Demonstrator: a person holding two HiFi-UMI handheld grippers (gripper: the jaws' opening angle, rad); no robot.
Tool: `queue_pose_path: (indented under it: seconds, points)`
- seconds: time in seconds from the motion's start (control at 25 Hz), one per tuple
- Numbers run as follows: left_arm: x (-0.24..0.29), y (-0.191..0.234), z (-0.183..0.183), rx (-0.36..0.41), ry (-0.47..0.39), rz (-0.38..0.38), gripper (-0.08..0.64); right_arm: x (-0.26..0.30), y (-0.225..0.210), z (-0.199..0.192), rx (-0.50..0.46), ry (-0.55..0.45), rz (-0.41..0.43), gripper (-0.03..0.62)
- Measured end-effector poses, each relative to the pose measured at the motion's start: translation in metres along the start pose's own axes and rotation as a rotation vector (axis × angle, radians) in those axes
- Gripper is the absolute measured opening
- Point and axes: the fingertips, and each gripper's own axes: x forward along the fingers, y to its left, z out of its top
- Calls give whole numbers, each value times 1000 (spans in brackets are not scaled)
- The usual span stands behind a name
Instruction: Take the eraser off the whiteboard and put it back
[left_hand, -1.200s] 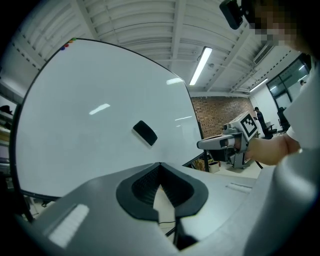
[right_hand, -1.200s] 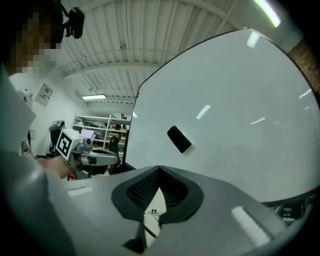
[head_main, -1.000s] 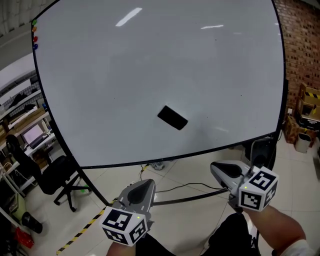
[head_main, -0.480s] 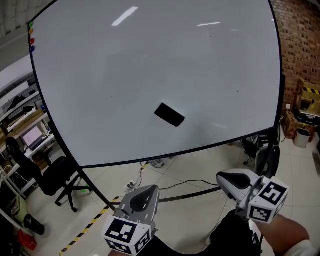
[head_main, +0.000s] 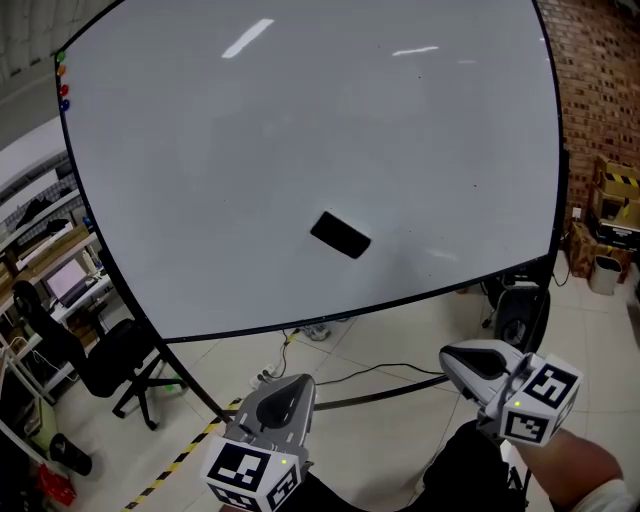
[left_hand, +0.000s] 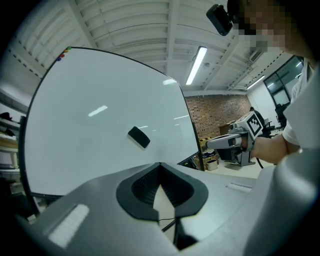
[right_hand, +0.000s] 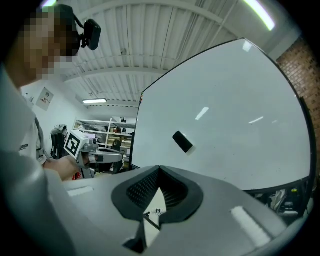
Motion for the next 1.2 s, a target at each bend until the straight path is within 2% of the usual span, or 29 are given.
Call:
queue_pose_path:
  seconds: [0.4,1.2]
  points:
    - [-1,-3,0,-8,-12,-9,17,3,5,-13,-1,14,10,0]
    - [2,-2,-6,-13,-3,-10,17,2,0,-15,-26,14,-13,1]
